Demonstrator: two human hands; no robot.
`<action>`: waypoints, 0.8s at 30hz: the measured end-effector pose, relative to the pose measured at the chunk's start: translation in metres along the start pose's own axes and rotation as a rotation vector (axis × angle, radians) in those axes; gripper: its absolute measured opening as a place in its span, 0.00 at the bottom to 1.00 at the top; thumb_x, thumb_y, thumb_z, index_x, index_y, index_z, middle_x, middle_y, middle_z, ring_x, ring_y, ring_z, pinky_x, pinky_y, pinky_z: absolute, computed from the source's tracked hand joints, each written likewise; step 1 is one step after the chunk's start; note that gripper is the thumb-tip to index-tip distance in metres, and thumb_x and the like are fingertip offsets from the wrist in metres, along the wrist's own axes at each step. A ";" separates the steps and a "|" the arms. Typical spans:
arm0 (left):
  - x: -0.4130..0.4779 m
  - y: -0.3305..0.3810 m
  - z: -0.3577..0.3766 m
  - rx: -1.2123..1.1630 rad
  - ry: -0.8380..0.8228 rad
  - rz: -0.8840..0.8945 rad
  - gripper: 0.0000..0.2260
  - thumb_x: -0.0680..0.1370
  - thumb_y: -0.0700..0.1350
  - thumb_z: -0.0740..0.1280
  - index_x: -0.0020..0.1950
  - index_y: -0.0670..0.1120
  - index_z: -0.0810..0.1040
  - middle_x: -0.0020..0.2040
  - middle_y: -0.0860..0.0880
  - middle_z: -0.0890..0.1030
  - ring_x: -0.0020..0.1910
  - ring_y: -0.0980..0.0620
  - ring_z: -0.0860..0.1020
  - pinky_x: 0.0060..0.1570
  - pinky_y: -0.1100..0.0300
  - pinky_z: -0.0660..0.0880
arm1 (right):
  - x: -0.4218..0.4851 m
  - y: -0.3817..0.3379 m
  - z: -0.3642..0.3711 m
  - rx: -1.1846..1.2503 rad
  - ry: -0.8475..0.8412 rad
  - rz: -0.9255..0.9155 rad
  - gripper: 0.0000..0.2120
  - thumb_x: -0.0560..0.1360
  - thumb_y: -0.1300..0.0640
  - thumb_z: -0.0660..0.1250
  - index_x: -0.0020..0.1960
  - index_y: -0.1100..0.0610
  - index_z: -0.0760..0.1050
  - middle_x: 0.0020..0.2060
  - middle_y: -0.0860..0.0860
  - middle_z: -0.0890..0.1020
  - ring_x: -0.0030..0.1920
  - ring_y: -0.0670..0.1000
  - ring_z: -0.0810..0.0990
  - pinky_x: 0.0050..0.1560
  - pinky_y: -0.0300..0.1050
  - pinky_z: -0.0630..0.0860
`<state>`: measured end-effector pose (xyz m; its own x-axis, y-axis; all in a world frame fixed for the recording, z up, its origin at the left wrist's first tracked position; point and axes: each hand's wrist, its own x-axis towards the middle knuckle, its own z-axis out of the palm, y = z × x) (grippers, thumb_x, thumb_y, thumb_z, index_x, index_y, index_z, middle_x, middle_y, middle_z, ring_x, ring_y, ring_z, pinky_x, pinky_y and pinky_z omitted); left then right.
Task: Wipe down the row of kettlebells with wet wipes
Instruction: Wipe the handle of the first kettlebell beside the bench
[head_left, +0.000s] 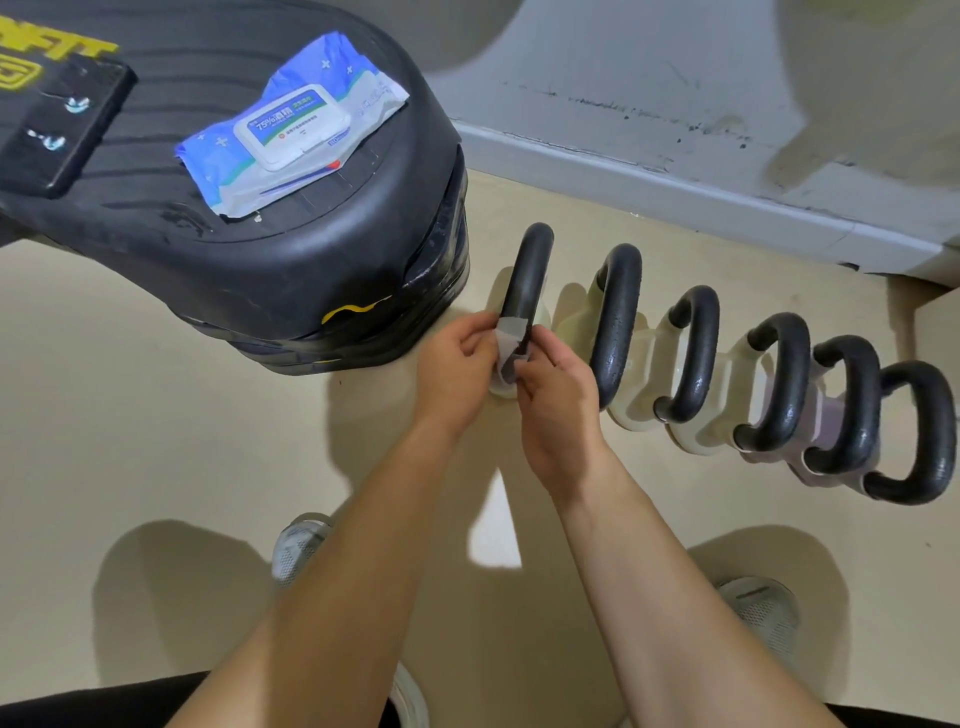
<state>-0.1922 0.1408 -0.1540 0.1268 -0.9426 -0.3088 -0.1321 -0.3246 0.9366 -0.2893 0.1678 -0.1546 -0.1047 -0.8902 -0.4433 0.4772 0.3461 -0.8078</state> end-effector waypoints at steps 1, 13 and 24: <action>0.005 0.002 -0.001 0.016 0.002 -0.002 0.11 0.78 0.35 0.66 0.58 0.42 0.82 0.47 0.47 0.87 0.46 0.54 0.85 0.51 0.57 0.82 | 0.003 0.000 0.001 -0.037 0.004 -0.006 0.23 0.75 0.77 0.53 0.65 0.68 0.75 0.53 0.63 0.83 0.55 0.54 0.80 0.58 0.44 0.75; 0.040 0.032 0.010 0.425 0.139 0.155 0.06 0.79 0.47 0.69 0.49 0.46 0.82 0.43 0.52 0.83 0.43 0.55 0.81 0.48 0.58 0.79 | -0.010 0.006 0.018 -0.400 0.476 -0.146 0.12 0.81 0.61 0.65 0.63 0.54 0.77 0.53 0.43 0.82 0.55 0.41 0.81 0.56 0.30 0.75; 0.074 0.050 0.020 0.294 0.104 -0.022 0.15 0.77 0.40 0.65 0.31 0.43 0.77 0.28 0.50 0.73 0.28 0.56 0.71 0.31 0.70 0.71 | -0.043 0.018 0.027 -0.555 0.103 -0.056 0.30 0.83 0.48 0.57 0.82 0.41 0.51 0.79 0.37 0.62 0.78 0.39 0.60 0.79 0.48 0.60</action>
<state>-0.2089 0.0534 -0.1336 0.2309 -0.9271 -0.2952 -0.4047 -0.3674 0.8374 -0.2528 0.2040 -0.1397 -0.2143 -0.8880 -0.4068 -0.0593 0.4275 -0.9020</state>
